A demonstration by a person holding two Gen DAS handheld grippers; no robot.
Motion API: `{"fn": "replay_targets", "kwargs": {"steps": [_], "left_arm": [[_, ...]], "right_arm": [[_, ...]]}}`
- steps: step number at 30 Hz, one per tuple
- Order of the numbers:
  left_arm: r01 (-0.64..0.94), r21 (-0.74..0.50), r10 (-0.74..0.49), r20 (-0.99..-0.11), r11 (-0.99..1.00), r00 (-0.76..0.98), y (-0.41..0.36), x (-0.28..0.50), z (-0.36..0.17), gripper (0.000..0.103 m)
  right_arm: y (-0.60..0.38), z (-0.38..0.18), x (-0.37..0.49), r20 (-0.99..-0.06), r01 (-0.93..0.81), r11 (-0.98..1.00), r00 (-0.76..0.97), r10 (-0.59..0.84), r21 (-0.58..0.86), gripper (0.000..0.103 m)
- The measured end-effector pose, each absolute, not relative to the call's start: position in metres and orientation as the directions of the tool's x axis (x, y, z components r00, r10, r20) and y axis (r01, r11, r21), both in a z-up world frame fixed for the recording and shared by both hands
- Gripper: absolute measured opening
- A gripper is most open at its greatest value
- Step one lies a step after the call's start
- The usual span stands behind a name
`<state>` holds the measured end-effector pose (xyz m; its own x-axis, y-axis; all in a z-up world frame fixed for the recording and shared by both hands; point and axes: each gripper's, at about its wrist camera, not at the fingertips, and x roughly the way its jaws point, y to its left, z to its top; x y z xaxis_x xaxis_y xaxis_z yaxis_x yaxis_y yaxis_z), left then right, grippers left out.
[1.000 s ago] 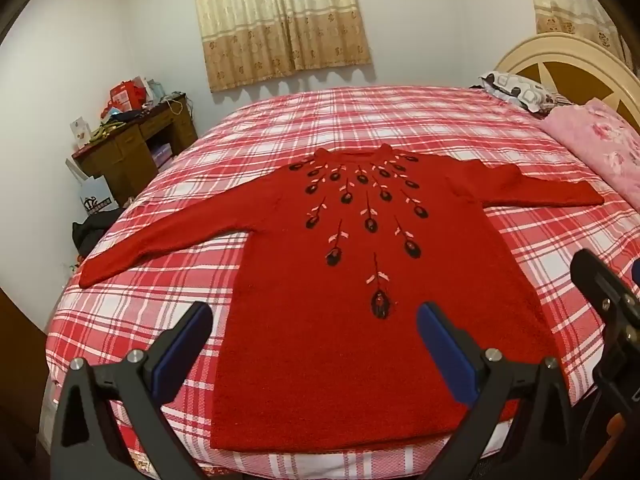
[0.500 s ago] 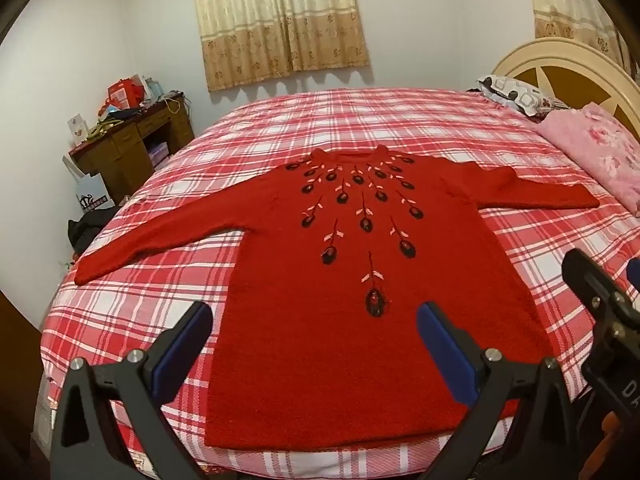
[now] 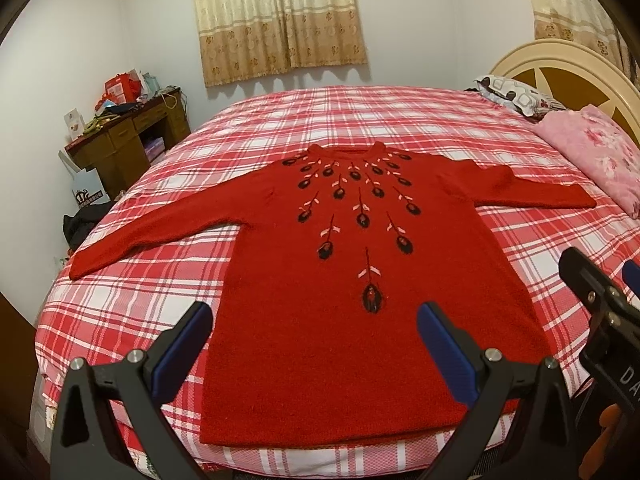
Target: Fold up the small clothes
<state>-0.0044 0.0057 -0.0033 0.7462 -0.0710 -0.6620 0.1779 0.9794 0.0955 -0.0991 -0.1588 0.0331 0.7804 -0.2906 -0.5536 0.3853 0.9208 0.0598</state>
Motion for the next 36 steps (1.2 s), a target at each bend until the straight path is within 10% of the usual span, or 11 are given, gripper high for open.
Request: {"fn": "replay_targets", "kwargs": {"steps": [36], "left_arm": [[0.182,0.084,-0.078,-0.678,0.98,0.731,0.0044,-0.0026,-0.0087,0.103]], "right_arm": [[-0.1602,0.0279,-0.0964,-0.57,0.389,0.919,0.77,-0.288,0.061,0.102]]}}
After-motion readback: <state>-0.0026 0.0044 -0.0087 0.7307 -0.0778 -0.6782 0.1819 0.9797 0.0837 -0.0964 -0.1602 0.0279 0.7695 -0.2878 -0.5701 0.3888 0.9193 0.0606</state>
